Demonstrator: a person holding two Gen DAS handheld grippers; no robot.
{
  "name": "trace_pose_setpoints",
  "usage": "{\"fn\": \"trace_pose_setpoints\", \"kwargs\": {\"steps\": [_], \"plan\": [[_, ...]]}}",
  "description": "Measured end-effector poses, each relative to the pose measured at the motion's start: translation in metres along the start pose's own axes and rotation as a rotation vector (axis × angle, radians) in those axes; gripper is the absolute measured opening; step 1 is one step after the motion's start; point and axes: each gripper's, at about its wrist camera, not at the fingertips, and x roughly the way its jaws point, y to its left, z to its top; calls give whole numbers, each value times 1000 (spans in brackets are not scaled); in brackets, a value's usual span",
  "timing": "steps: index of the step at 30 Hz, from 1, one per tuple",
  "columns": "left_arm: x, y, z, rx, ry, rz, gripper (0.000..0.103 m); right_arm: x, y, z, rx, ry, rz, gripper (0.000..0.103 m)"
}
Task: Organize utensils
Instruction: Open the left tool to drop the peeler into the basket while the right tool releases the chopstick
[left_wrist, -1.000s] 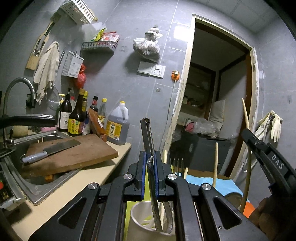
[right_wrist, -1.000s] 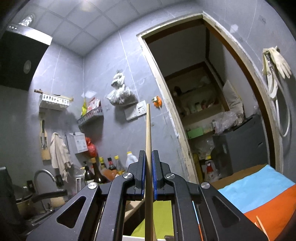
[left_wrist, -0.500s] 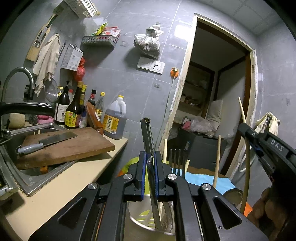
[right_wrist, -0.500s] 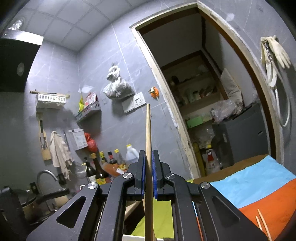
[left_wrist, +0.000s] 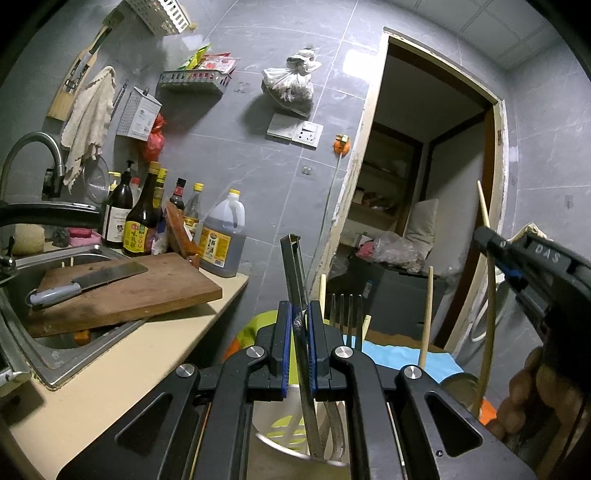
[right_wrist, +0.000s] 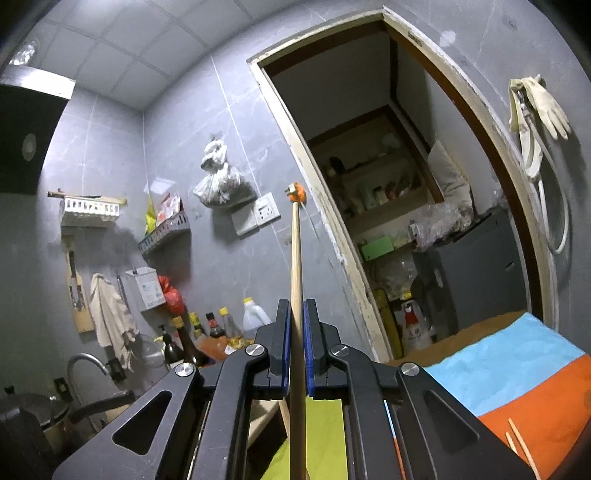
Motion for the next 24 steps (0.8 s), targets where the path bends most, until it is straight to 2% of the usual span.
{"fn": "trace_pose_setpoints", "kwargs": {"steps": [5, 10, 18, 21, 24], "plan": [[1, 1, -1, -6, 5, -6, 6, 4, 3, -8, -43, 8, -18, 5], [2, 0, -2, 9, 17, -8, 6, 7, 2, -18, -79, 64, -11, 5], [0, -8, -5, 52, 97, -63, 6, 3, -9, -28, -141, 226, 50, 6], [-3, -10, -8, 50, 127, -80, 6, 0, -15, -30, -158, 277, 67, 10], [-8, -13, -8, 43, 141, -95, 7, -7, -19, -29, -179, 292, 84, 21]]}}
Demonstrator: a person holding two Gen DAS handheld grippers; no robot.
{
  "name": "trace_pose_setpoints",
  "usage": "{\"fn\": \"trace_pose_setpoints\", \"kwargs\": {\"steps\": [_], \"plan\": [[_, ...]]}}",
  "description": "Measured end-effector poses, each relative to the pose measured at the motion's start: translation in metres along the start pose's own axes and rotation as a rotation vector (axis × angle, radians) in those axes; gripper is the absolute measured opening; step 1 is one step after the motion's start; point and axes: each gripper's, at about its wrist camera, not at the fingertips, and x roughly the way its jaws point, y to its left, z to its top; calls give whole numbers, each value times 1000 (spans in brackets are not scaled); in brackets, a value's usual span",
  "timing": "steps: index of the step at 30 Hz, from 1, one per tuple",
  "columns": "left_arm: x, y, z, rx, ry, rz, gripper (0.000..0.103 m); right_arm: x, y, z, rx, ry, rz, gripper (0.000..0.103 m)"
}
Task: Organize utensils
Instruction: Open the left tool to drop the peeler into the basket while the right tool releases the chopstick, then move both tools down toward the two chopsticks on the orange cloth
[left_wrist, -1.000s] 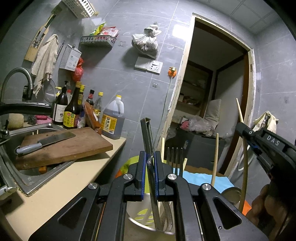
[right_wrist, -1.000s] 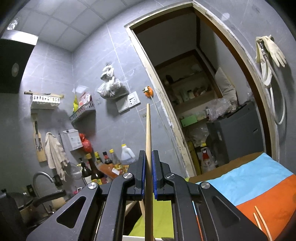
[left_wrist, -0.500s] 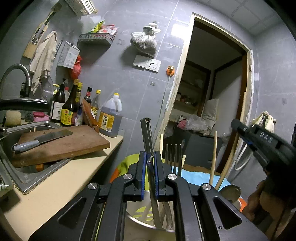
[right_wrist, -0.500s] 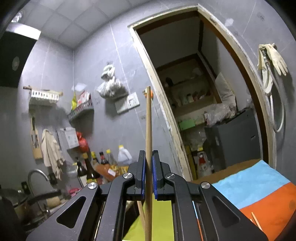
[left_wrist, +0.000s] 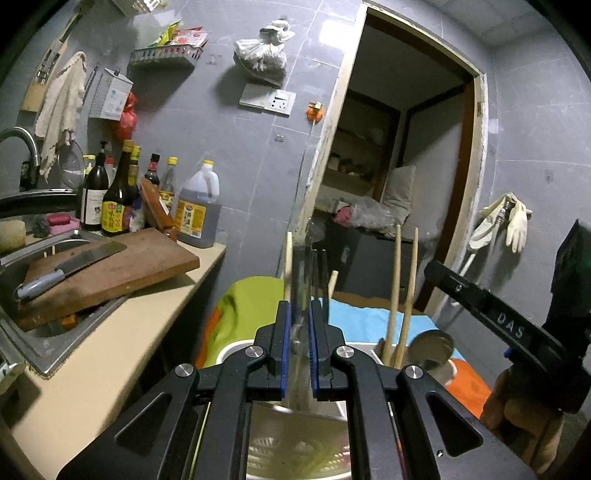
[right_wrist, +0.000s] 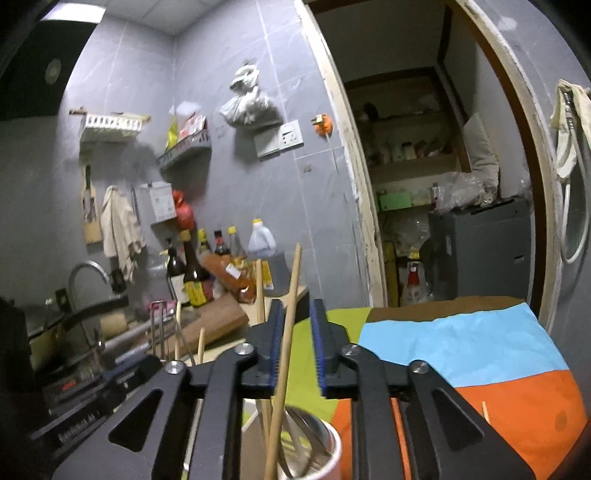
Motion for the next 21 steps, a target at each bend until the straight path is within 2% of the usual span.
{"fn": "trace_pose_setpoints", "kwargs": {"steps": [3, 4, 6, 8, 9, 11, 12, 18, 20, 21], "plan": [[-7, -5, 1, -4, 2, -3, 7, -11, -4, 0, -22, 2, 13, 25], [-9, -7, 3, -2, 1, -2, 9, -15, -5, 0, -30, -1, 14, 29], [-15, -14, 4, 9, -3, -2, 16, -25, -9, 2, -44, -12, 19, 39], [-19, -22, 5, 14, -8, -9, 24, -38, -14, 6, -57, -28, 18, 55], [-20, -26, 5, 15, -10, -12, 26, -43, -18, 8, -64, -34, 8, 57], [-23, -36, 6, 20, -16, -20, 32, -53, -24, 12, -72, -43, -19, 70], [-24, -43, 6, 24, -21, -25, 34, -57, -28, 13, -72, -50, -27, 73], [-23, -78, 3, 44, -37, -52, 59, -90, -59, 21, -82, -92, -100, 89], [-21, -90, 1, 49, -40, -54, 76, -100, -70, 21, -96, -95, -130, 97], [-20, -96, 0, 48, -41, -57, 80, -104, -75, 21, -102, -94, -141, 99]]}}
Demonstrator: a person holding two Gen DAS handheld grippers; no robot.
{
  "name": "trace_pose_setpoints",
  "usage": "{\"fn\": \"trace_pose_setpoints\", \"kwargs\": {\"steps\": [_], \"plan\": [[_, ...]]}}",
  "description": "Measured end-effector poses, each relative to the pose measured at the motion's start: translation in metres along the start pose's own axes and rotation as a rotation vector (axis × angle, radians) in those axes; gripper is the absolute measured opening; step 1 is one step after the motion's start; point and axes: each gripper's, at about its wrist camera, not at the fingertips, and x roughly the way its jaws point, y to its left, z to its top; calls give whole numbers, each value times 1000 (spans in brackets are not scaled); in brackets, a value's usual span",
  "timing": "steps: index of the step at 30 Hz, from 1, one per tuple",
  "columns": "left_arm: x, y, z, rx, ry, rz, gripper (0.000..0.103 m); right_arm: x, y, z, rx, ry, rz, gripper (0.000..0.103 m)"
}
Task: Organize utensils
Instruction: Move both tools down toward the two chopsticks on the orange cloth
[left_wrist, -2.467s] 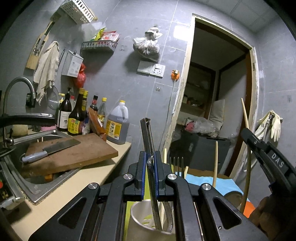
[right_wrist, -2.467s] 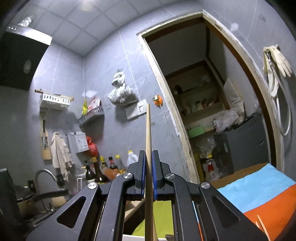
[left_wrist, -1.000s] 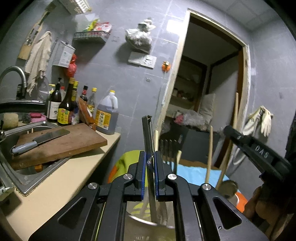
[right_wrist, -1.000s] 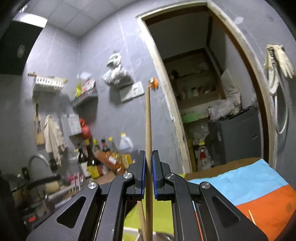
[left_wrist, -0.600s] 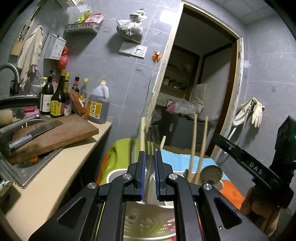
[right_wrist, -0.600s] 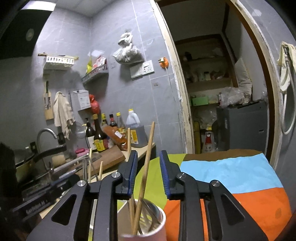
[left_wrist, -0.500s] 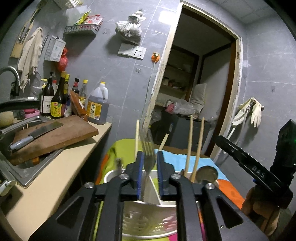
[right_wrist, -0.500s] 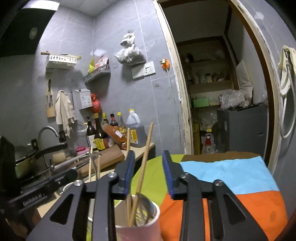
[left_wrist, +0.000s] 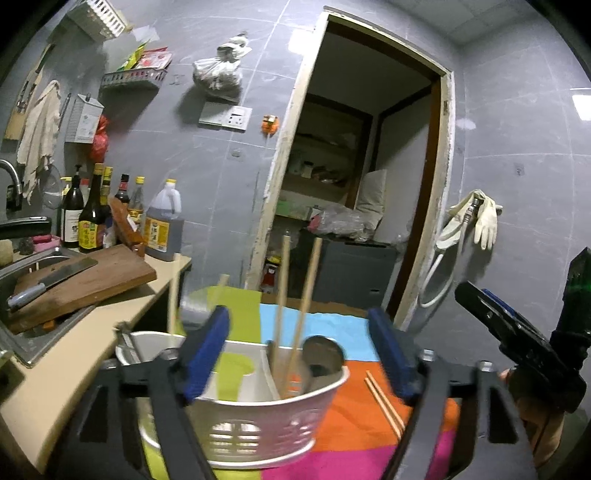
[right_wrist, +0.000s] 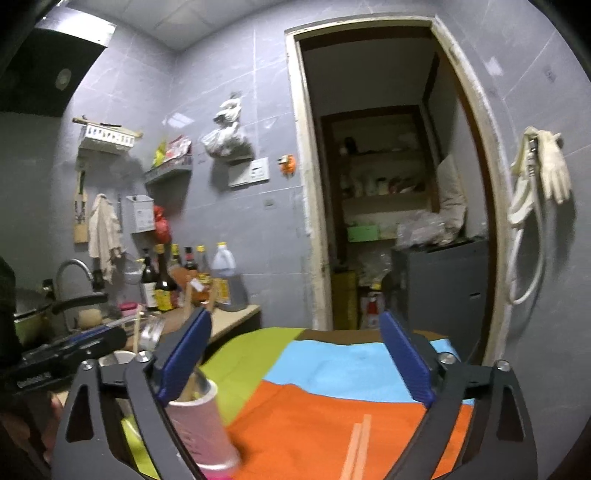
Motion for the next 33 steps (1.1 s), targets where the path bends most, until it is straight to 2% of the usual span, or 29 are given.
{"fn": "trace_pose_setpoints", "kwargs": {"steps": [2, 4, 8, 12, 16, 23, 26, 30, 32, 33], "plan": [[4, -11, -4, -7, 1, -9, 89, -5, -10, -3, -14, 8, -20, 103], [9, -22, -9, -8, 25, -30, 91, -6, -20, -8, -43, 36, -45, 103], [23, -43, -22, 6, 86, -63, 91, -7, -36, -21, -88, 108, -88, 103], [31, -62, -35, 45, 123, -53, 91, -8, -56, -35, -76, 173, -113, 103], [40, -77, -49, 90, 169, 2, 91, -3, -70, -49, -67, 256, -118, 103], [64, -79, -80, 80, 350, 115, 91, 23, -80, -83, -38, 487, -89, 103], [74, -75, -90, 63, 426, 148, 91, 33, -79, -95, -37, 566, -62, 94], [85, -73, -103, 75, 513, 166, 91, 48, -85, -109, 35, 666, 5, 83], [88, -74, -108, 85, 538, 165, 91, 55, -84, -113, 37, 704, 20, 71], [90, -74, -109, 89, 548, 165, 91, 59, -84, -115, 35, 725, 29, 69]]}}
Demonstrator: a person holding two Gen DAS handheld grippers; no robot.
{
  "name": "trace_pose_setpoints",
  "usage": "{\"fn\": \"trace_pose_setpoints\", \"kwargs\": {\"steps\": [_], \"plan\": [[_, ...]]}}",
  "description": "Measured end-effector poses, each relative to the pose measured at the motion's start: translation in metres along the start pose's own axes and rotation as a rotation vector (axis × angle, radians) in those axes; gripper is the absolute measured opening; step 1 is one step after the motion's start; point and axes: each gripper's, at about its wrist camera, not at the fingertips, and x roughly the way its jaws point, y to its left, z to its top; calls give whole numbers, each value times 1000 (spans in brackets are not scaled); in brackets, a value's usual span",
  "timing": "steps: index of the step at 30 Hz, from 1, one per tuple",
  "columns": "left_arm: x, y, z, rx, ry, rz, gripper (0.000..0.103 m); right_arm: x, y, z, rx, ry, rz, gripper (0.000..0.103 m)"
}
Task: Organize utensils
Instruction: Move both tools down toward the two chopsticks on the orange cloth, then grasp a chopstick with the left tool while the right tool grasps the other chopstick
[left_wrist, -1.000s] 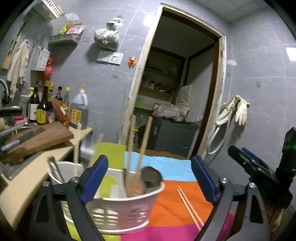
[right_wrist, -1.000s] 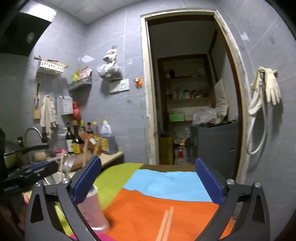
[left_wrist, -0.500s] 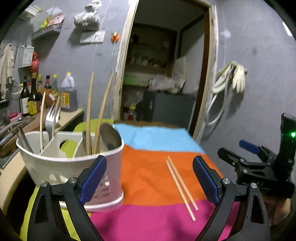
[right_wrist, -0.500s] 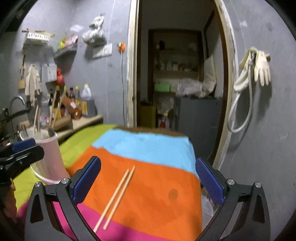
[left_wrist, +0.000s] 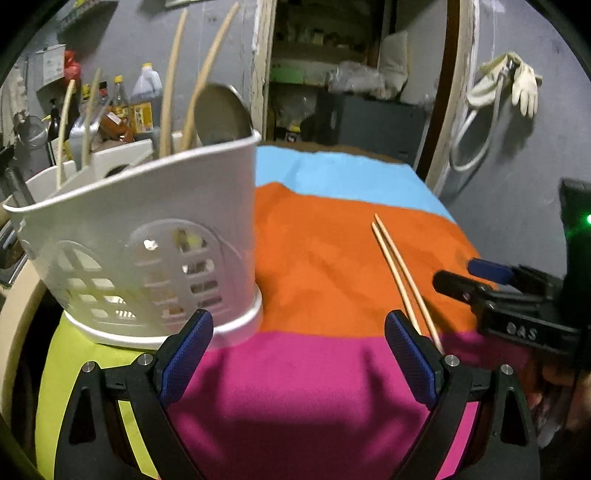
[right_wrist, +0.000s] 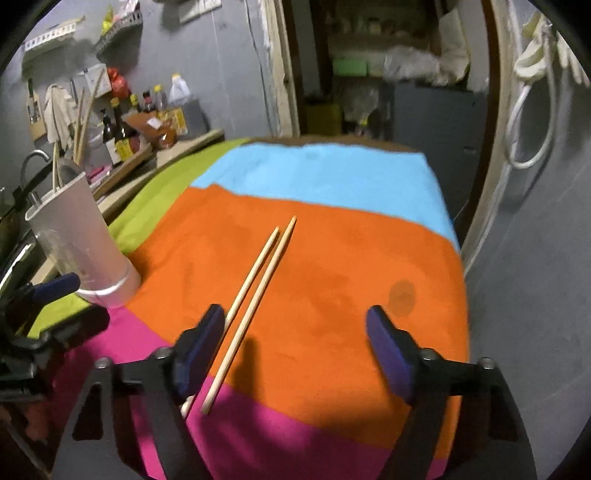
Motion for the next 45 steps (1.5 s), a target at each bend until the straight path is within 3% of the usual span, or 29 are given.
{"fn": "trace_pose_setpoints", "kwargs": {"steps": [2, 9, 13, 15, 17, 22, 28, 30, 36, 39, 40, 43, 45], "plan": [[4, -1, -1, 8, 14, 2, 91, 8, 1, 4, -8, 36, 14, 61], [13, -13, -2, 62, 57, -13, 91, 37, 3, 15, -39, 133, 12, 54], [19, -25, 1, 100, 68, -23, 90, 39, -2, 21, -57, 141, 0, 40], [23, -30, 5, 109, 72, -38, 85, 37, -7, 21, -67, 147, 3, 32], [27, -34, 8, 119, 83, -54, 72, 33, -15, 19, -68, 153, 3, 23], [48, -46, 23, 123, 134, -127, 49, 19, -39, 10, -54, 167, 4, 16], [78, -51, 46, 83, 236, -238, 45, 21, -56, 16, 50, 193, 78, 16], [87, -51, 53, 76, 267, -234, 44, 27, -57, 21, 66, 191, 83, 16], [105, -54, 66, 109, 310, -206, 26, 47, -56, 39, 95, 196, 94, 16], [110, -57, 67, 108, 323, -219, 8, 51, -58, 43, 115, 195, 98, 14], [111, -57, 66, 97, 330, -230, 5, 51, -60, 42, 129, 193, 100, 8], [106, -54, 65, 63, 312, -246, 2, 44, -66, 36, 182, 170, 131, 5], [93, -51, 61, 59, 255, -258, 2, 35, -65, 31, 199, 143, 136, 4]]}}
